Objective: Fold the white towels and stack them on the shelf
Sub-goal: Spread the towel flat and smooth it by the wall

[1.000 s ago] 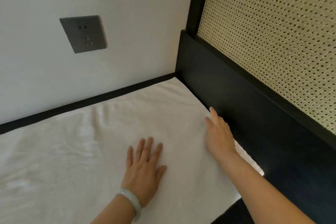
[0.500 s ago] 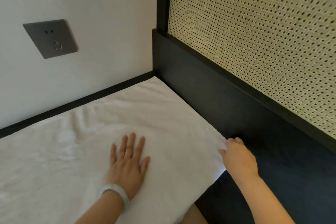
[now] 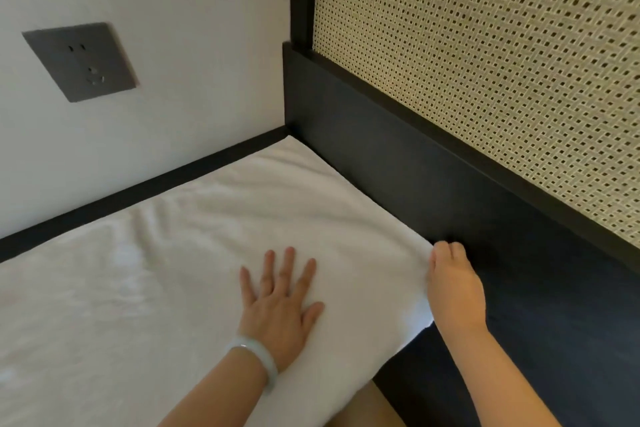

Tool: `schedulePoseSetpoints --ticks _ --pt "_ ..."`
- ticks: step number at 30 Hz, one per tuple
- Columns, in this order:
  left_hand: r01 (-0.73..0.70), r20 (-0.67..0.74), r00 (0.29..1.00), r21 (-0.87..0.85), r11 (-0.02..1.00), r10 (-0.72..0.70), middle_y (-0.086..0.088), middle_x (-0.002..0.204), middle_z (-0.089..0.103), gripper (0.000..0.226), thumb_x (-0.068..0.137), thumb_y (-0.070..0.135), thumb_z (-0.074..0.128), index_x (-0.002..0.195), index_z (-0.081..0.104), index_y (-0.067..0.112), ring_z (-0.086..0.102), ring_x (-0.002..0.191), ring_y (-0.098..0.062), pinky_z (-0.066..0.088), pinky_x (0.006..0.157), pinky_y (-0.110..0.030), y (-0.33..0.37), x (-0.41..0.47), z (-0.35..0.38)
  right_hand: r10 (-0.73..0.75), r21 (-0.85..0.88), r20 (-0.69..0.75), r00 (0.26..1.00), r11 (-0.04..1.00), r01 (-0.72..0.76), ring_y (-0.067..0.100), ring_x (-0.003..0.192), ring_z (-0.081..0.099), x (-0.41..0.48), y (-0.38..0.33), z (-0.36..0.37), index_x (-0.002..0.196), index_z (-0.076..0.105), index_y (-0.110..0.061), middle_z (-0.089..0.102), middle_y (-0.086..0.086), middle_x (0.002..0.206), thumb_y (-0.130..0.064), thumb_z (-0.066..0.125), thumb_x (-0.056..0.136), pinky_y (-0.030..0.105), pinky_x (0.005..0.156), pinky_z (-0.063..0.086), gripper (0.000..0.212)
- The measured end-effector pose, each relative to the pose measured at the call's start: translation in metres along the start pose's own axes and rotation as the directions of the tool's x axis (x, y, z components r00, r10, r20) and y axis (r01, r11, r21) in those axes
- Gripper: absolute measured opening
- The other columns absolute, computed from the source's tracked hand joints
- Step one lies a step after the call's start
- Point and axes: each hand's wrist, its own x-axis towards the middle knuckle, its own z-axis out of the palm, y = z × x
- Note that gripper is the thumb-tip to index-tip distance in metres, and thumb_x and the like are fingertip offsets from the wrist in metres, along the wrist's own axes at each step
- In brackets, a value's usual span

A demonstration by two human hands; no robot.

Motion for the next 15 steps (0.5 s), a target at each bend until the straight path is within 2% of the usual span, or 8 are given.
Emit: schedulePoseSetpoints --ticks 3,5,7,8,9,12,14,15 --pt "0.002 -0.003 1.000 0.020 1.000 -0.002 0.003 0.154 -0.037 0.068 0.076 0.067 -0.022 0.137 -0.039 0.042 -0.030 0.144 -0.030 -0.019 0.112 -0.061 -0.001 0.004 0.003 0.031 -0.065 0.026 0.999 0.997 -0.029 0.026 0.093 0.053 -0.008 -0.013 0.006 0.123 0.063 -0.005 0.054 0.014 0.117 -0.001 0.077 0.073 0.036 0.079 0.051 0.052" --pt "0.013 0.001 1.000 0.038 0.999 -0.013 0.003 0.155 -0.036 0.066 0.078 0.066 -0.021 0.137 -0.039 0.042 -0.031 0.144 -0.030 -0.022 0.110 -0.060 0.000 0.004 0.006 -0.117 -0.074 0.066 0.991 0.990 0.122 0.029 0.119 0.050 -0.010 -0.030 0.008 0.137 0.056 -0.008 0.048 0.009 0.141 -0.013 0.072 0.081 0.040 0.098 0.045 0.059" --pt "0.010 -0.002 1.000 0.029 1.000 -0.010 0.004 0.154 -0.038 0.065 0.079 0.066 -0.019 0.136 -0.039 0.042 -0.031 0.144 -0.030 -0.024 0.110 -0.059 0.000 0.004 0.005 -0.337 0.069 0.206 0.919 0.941 0.330 0.019 0.150 0.016 -0.006 -0.042 0.018 0.158 0.022 -0.021 0.013 -0.008 0.164 -0.034 0.041 0.103 0.032 0.122 0.009 0.060" --pt "-0.004 -0.005 1.000 0.015 1.000 0.004 0.005 0.153 -0.038 0.064 0.081 0.066 -0.017 0.137 -0.039 0.043 -0.031 0.144 -0.029 -0.024 0.110 -0.057 -0.001 0.004 0.003 -0.356 0.151 0.289 0.889 0.934 0.324 0.012 0.153 -0.001 0.001 -0.045 0.021 0.159 0.005 -0.026 -0.004 -0.014 0.163 -0.043 0.029 0.106 0.027 0.121 -0.007 0.061" --pt "-0.022 -0.006 1.000 -0.011 1.000 0.022 0.007 0.152 -0.038 0.063 0.083 0.066 -0.014 0.137 -0.037 0.043 -0.031 0.144 -0.027 -0.024 0.112 -0.054 -0.003 0.004 0.001 -0.330 0.188 0.337 0.881 0.941 0.281 0.008 0.152 -0.009 0.008 -0.044 0.022 0.159 -0.003 -0.028 -0.012 -0.016 0.161 -0.049 0.023 0.106 0.024 0.119 -0.012 0.063" --pt "-0.030 -0.025 0.999 -0.073 0.997 0.028 0.009 0.152 -0.036 0.062 0.084 0.065 -0.013 0.138 -0.033 0.041 -0.033 0.143 -0.020 -0.024 0.114 -0.043 -0.019 -0.002 -0.006 -0.208 0.121 0.307 0.929 0.976 0.178 0.012 0.153 -0.002 0.026 -0.051 0.021 0.159 0.005 -0.018 -0.001 -0.004 0.167 -0.053 0.019 0.104 0.028 0.123 -0.005 0.067" --pt "0.086 -0.075 0.993 -0.079 0.993 -0.092 0.004 0.157 -0.030 0.069 0.079 0.063 -0.019 0.143 -0.026 0.040 -0.036 0.140 -0.021 -0.023 0.113 -0.043 -0.033 -0.014 -0.009 -0.312 0.132 0.200 0.929 0.948 0.290 0.013 0.153 -0.002 0.028 -0.078 0.021 0.159 0.010 -0.018 0.003 -0.002 0.167 -0.051 0.018 0.103 0.030 0.123 -0.008 0.065" --pt "0.161 -0.103 0.980 -0.077 0.984 -0.168 -0.001 0.160 -0.022 0.074 0.079 0.062 -0.017 0.149 -0.017 0.038 -0.030 0.143 -0.024 -0.020 0.113 -0.047 -0.041 -0.021 -0.011 -0.435 0.170 0.181 0.882 0.897 0.407 0.011 0.153 -0.009 0.028 -0.095 0.022 0.159 0.007 -0.022 -0.003 -0.005 0.166 -0.050 0.018 0.103 0.031 0.122 -0.013 0.064"
